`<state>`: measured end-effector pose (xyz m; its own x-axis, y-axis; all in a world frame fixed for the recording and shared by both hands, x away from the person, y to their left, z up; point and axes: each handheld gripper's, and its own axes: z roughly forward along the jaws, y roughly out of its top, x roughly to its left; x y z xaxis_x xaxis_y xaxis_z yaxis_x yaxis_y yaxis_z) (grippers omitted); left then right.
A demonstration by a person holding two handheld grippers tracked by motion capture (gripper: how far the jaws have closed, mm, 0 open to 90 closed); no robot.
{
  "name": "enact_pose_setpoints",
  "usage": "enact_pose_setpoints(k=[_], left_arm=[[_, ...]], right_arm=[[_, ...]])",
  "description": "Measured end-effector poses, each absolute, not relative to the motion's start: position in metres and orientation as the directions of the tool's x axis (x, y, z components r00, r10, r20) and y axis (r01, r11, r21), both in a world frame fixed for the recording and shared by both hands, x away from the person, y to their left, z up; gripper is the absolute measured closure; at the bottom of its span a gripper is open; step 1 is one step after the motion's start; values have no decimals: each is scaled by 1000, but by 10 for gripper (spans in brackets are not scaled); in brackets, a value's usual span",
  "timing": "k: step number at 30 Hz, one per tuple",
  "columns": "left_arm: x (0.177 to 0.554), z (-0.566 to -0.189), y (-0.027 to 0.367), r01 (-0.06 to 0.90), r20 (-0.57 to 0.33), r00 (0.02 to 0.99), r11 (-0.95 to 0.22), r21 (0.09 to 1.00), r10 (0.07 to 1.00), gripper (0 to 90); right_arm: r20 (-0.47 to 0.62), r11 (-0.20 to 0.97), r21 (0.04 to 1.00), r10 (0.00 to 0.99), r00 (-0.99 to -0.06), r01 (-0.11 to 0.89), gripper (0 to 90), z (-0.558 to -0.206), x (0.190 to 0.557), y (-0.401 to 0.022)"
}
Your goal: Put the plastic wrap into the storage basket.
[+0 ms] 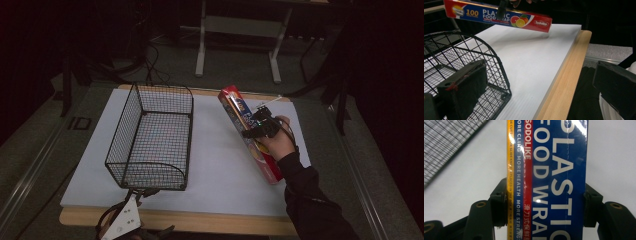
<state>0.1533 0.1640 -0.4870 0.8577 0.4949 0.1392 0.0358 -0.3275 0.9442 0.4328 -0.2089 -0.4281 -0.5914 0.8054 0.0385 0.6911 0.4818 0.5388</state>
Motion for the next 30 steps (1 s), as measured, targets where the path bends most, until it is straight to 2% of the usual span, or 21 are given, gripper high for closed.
enact_pose_setpoints(k=[30], left_arm=[[153, -487, 164, 35, 136, 859, -322, 946, 493, 1]], right_arm=[[-24, 450, 651, 817, -576, 611, 396, -364, 426, -148]])
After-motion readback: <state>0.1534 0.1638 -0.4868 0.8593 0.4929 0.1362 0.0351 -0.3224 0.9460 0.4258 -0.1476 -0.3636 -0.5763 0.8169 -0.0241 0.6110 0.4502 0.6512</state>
